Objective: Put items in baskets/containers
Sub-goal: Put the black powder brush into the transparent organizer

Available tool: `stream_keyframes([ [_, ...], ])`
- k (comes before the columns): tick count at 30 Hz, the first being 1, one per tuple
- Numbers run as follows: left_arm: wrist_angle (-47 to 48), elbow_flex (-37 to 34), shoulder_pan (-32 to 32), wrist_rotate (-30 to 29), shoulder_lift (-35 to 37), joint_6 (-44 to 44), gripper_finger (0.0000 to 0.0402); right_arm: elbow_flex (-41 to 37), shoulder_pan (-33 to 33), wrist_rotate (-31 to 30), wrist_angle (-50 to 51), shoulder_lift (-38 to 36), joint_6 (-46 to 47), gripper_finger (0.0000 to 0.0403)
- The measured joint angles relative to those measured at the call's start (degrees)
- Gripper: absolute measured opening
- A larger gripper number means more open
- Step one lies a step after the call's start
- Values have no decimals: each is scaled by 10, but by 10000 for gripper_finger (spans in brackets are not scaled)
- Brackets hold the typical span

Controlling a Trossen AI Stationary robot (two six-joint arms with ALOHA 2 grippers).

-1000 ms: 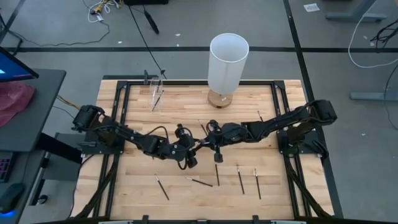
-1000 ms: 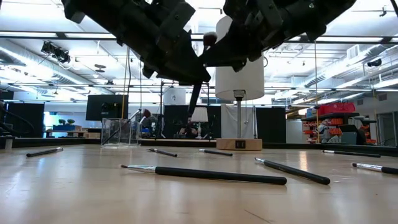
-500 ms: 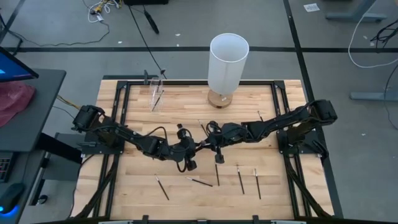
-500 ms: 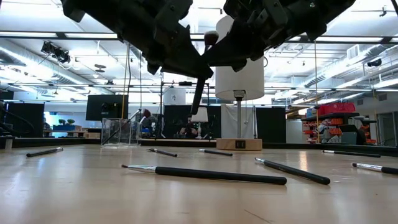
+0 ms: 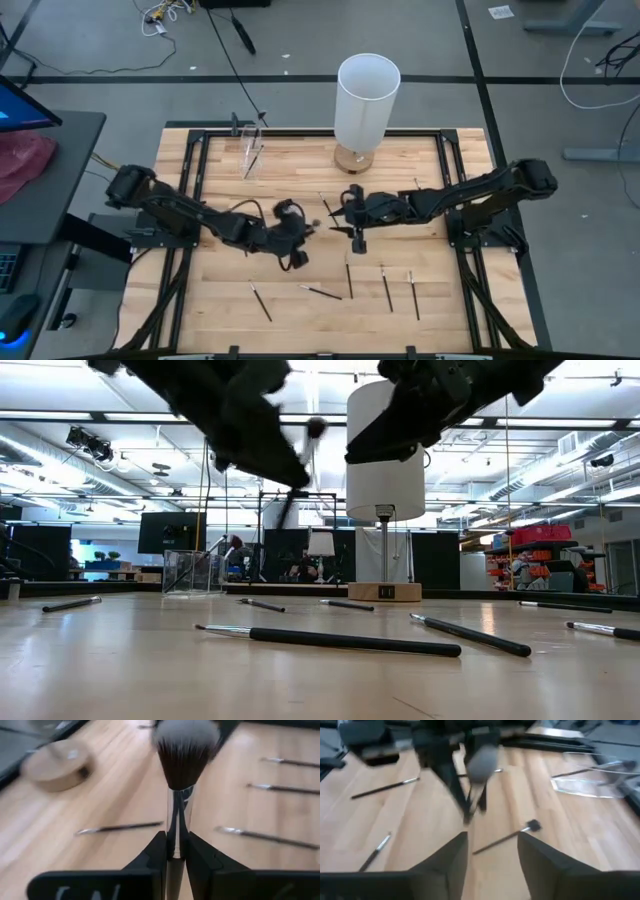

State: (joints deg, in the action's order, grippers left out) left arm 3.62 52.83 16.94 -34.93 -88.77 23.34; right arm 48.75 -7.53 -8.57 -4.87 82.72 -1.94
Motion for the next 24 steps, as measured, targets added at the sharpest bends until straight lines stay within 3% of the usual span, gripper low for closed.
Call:
stream_keyframes([
  [4,119,0,-39,-20,82,26,48,-51,0,-28,-49,-20,22,194],
  [7,176,0,-91,-23,149,18,48,-101,0,-30,-149,-22,40,196],
  [13,197,2,-267,31,238,-68,48,-178,0,-30,-307,-18,77,196],
  [19,210,0,-457,101,241,-139,48,-189,0,-30,-336,-18,92,196],
  [24,202,1,-566,161,208,-181,48,-189,0,-30,-337,-18,92,196],
])
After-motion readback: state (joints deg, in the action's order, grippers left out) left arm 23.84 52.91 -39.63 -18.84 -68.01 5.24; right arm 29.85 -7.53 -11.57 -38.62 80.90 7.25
